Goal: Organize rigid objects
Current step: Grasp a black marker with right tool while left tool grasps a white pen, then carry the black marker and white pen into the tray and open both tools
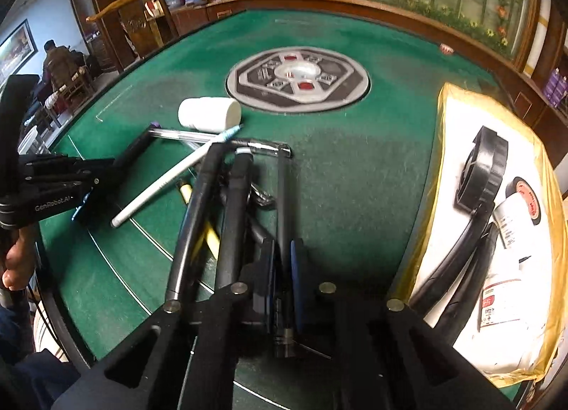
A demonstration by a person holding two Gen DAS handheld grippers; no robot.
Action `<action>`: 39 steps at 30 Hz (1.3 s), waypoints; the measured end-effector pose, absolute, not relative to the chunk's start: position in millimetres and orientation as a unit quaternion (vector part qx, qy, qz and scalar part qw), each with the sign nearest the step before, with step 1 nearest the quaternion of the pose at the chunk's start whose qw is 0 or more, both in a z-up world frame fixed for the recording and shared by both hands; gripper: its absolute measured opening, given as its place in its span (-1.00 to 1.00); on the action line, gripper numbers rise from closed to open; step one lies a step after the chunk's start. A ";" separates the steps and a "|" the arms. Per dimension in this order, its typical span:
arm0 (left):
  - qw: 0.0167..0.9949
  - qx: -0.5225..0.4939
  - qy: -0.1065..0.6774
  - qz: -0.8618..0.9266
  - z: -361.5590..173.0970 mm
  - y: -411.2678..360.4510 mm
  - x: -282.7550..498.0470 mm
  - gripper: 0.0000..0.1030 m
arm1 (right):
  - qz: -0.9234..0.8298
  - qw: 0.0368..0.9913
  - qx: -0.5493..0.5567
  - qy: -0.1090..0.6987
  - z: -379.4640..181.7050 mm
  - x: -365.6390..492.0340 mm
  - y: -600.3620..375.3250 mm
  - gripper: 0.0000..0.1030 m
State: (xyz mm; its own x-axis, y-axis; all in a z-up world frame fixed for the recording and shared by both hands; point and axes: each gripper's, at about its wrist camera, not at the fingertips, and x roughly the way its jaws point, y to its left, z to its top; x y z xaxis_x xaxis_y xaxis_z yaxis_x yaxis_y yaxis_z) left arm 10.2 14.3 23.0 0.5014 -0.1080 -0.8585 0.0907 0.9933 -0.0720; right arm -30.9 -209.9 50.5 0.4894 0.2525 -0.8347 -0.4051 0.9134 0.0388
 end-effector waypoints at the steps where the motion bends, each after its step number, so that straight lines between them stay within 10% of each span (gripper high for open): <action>1: 0.867 -0.013 0.495 -0.059 23.1 15.8 10.3 -0.71 | 0.191 0.861 -0.076 0.465 52.4 -31.7 -211.3 -0.84; 39: 0.887 -0.062 0.433 -0.145 95.1 -10.2 -17.1 -0.71 | 0.265 0.865 0.078 0.419 95.4 -43.3 -216.6 -0.84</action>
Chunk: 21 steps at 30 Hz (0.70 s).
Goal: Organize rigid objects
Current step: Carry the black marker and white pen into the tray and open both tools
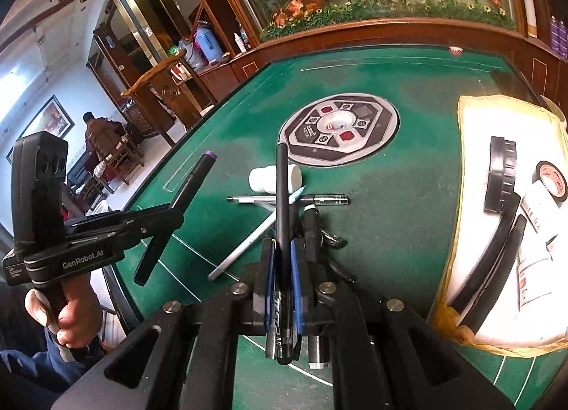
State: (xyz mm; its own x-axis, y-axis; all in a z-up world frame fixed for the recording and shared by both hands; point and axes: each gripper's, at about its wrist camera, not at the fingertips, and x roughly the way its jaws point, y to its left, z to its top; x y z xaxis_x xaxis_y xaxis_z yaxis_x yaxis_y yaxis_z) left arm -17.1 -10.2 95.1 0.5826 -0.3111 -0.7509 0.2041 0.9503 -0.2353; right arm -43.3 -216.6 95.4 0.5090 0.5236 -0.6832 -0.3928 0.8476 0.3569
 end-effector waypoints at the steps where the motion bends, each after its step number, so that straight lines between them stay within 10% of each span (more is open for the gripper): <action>1: 0.887 -0.061 0.434 -0.147 96.3 -12.5 -17.3 -0.71 | 0.264 0.866 0.082 0.418 95.9 -43.7 -218.1 -0.84; 21: 0.847 -0.010 0.456 -0.273 118.8 -164.4 2.6 -0.72 | 0.142 0.904 0.161 0.370 113.4 -62.7 -365.3 -0.84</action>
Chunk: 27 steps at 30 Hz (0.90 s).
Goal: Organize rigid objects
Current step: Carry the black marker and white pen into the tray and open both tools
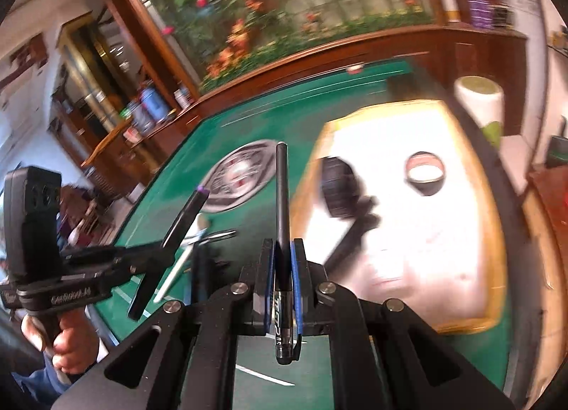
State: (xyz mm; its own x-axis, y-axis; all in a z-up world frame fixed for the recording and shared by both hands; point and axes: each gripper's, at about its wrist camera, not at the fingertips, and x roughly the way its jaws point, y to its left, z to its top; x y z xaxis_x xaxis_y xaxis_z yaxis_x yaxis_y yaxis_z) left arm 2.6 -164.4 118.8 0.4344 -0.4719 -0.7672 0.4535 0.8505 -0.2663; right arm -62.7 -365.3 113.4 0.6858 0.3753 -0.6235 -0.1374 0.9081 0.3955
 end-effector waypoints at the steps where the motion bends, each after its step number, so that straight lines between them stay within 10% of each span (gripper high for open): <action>1: 0.843 -0.008 0.458 -0.281 118.5 -176.0 3.6 -0.72 | 0.131 0.905 0.163 0.370 112.3 -62.2 -375.8 -0.84; 27: 0.813 0.022 0.507 -0.284 70.3 -285.4 48.8 -0.72 | 0.019 0.895 0.144 0.423 64.5 -20.1 -441.7 -0.83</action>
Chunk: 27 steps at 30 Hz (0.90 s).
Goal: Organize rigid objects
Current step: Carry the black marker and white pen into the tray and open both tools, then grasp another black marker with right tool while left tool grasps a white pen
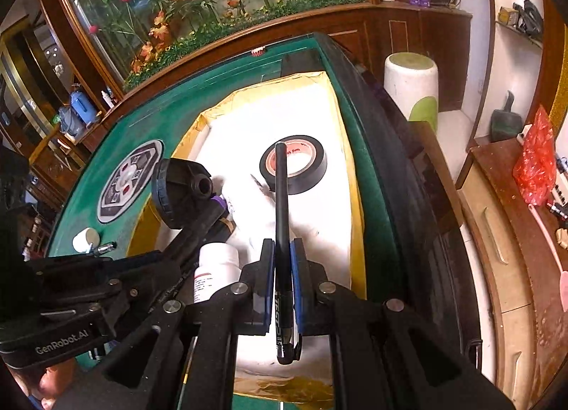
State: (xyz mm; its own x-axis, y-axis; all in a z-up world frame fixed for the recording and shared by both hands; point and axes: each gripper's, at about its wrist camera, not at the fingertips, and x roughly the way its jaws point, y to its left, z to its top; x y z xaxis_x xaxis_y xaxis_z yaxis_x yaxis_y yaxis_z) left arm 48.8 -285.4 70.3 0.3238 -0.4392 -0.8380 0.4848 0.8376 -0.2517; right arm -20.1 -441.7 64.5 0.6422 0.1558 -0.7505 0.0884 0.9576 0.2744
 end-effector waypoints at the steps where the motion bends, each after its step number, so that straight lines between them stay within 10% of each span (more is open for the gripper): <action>1: 0.813 0.021 0.508 -0.285 70.1 -285.4 49.1 -0.72 | 0.018 0.895 0.144 0.422 64.6 -20.6 -440.8 -0.83; 21: 0.838 0.008 0.462 -0.292 115.0 -211.8 -13.5 -0.69 | 0.090 0.914 0.160 0.362 111.6 -71.5 -390.4 -0.63; 27: 0.867 0.020 0.438 -0.238 119.9 -121.9 -39.6 -0.39 | 0.157 0.906 0.138 0.368 121.9 -80.2 -342.0 -0.57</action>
State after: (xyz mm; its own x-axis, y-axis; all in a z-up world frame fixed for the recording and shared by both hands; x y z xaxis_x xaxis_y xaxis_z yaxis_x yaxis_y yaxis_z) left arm -39.6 -121.9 119.9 0.5031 -0.3954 -0.7684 0.4311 0.8855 -0.1734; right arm -80.2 -342.0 121.9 0.6794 0.3867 -0.6236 -0.1827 0.9123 0.3666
